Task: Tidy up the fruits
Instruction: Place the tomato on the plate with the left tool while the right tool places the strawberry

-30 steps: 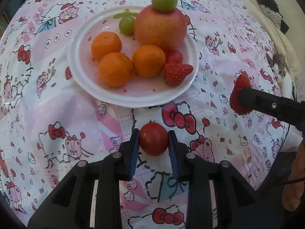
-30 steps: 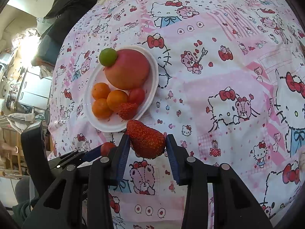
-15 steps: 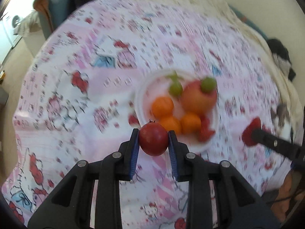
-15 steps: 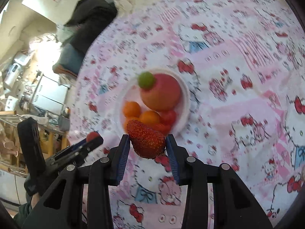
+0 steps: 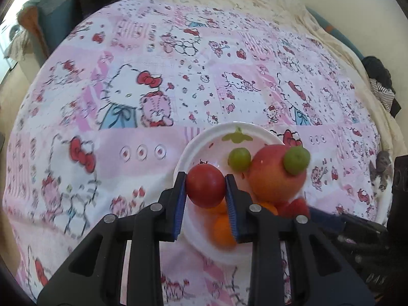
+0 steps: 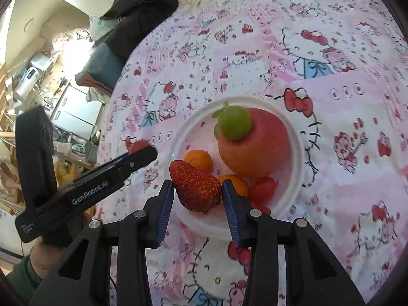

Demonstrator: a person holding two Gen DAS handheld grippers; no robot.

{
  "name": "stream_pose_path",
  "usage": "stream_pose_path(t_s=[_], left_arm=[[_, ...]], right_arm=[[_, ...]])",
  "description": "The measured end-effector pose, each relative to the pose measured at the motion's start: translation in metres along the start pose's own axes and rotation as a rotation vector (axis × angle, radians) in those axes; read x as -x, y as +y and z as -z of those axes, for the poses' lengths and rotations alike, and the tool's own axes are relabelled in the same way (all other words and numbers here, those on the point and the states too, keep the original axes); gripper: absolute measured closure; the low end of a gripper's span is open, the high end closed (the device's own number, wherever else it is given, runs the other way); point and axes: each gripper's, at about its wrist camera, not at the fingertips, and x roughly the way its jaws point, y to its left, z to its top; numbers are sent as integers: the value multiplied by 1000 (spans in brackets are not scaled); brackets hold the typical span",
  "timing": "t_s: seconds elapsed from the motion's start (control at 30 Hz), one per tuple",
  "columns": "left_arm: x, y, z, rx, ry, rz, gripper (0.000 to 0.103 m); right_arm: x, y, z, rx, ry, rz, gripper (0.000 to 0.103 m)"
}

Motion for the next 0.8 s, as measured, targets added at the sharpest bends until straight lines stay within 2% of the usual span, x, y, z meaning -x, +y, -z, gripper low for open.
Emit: stream_pose_path(t_s=[0.27,0.57,0.63,0.67,0.73,0.8], left_arm=[[-32,-4,-11,-12,40,34,77],[-43,-16,-12,-48,70,66,76],[-43,-16,-11,-45,80,54,76],[-43,-15,-11,-43,81,60,75],[-39,-14,-11,-34,73,54,50],[-31,-13,-11,-26,36,32,41]], right_arm=[[-24,-14,-4,-38,35,-5,61],[-23,-20,-5,-73,31,-34,59],[-20,-20,-4,-81,29,-38,45],[-19,-20,-4,-81,25,-40,44],[-15,-18,-2,-74,23,-40,44],[-11,-20,-2,-76,23,-37,44]])
